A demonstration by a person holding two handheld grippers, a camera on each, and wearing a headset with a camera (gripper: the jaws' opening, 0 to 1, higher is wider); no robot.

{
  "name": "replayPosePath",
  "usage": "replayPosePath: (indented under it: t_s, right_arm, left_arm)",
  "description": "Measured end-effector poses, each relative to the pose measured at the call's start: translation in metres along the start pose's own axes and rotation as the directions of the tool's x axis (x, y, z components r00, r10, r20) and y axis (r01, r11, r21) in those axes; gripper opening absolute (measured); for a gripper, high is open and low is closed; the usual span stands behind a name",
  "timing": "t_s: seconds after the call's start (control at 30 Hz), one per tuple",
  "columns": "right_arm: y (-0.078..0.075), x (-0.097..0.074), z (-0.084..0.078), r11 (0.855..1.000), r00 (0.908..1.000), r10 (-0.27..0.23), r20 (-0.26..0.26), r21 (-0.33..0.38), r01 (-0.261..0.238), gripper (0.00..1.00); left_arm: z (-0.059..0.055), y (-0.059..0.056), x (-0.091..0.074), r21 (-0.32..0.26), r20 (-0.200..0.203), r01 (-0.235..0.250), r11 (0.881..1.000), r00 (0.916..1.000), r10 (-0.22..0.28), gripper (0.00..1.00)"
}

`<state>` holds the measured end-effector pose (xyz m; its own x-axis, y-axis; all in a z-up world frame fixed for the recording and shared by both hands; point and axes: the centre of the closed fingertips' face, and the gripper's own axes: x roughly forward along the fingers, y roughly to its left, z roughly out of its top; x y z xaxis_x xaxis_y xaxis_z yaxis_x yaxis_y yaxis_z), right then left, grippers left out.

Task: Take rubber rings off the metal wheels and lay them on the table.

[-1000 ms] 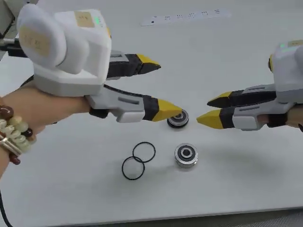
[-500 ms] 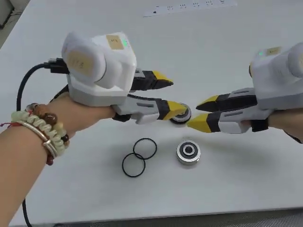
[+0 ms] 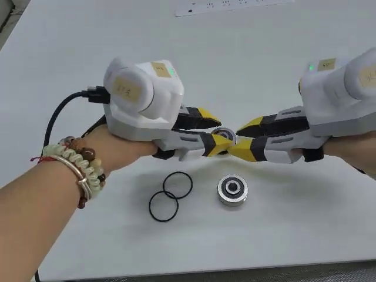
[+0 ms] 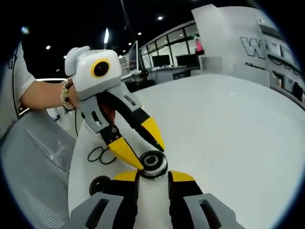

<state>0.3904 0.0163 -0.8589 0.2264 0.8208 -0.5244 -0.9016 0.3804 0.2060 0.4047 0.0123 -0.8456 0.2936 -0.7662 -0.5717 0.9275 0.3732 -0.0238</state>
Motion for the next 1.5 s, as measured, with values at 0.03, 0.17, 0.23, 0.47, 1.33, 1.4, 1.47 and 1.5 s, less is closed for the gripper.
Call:
replayPosePath:
  t_s: [0.03, 0.17, 0.23, 0.47, 1.33, 1.4, 1.47, 1.5]
  right_arm:
    - [0.0, 0.001, 0.0, 1.0, 1.0, 0.0, -0.001, -0.002, 0.0, 0.22]
    - [0.0, 0.003, -0.002, 1.0, 1.0, 0.002, -0.01, -0.019, -0.002, 0.21]
    - [0.0, 0.003, -0.002, 1.0, 1.0, 0.003, -0.007, -0.021, -0.003, 0.2]
    - [0.0, 0.003, -0.003, 0.998, 0.9999, 0.002, -0.013, -0.068, -0.002, 0.18]
    - [0.015, -0.008, -0.015, 0.986, 0.9973, 0.006, -0.073, -0.167, -0.018, 0.11]
    - [0.015, -0.009, -0.015, 0.985, 0.9969, 0.004, -0.078, -0.171, -0.017, 0.11]
    - [0.016, -0.009, -0.016, 0.984, 0.9967, 0.0, -0.082, -0.177, -0.015, 0.11]
    - [0.016, -0.009, -0.016, 0.984, 0.9965, -0.001, -0.084, -0.178, -0.014, 0.11]
  left_arm:
    - [-0.001, 0.0, 0.0, 0.002, -0.006, 0.0, 1.0, 1.0, 0.0, 0.21]
    - [-0.001, 0.0, 0.0, -0.004, -0.003, 0.012, 1.0, 0.9999, -0.012, 0.17]
    - [-0.002, -0.001, 0.0, -0.009, -0.003, 0.016, 1.0, 0.9999, -0.016, 0.15]
    - [-0.006, -0.002, -0.002, -0.005, -0.011, 0.012, 1.0, 0.9999, -0.012, 0.14]
    - [-0.006, -0.021, 0.0, 0.012, -0.006, 0.031, 0.999, 0.9995, -0.031, 0.14]
    - [-0.006, -0.021, 0.0, 0.016, -0.002, 0.031, 0.999, 0.9995, -0.031, 0.14]
    - [-0.006, -0.021, 0.0, 0.017, 0.002, 0.03, 0.999, 0.9996, -0.03, 0.14]
    - [-0.006, -0.021, -0.001, 0.018, 0.004, 0.029, 0.999, 0.9996, -0.029, 0.14]
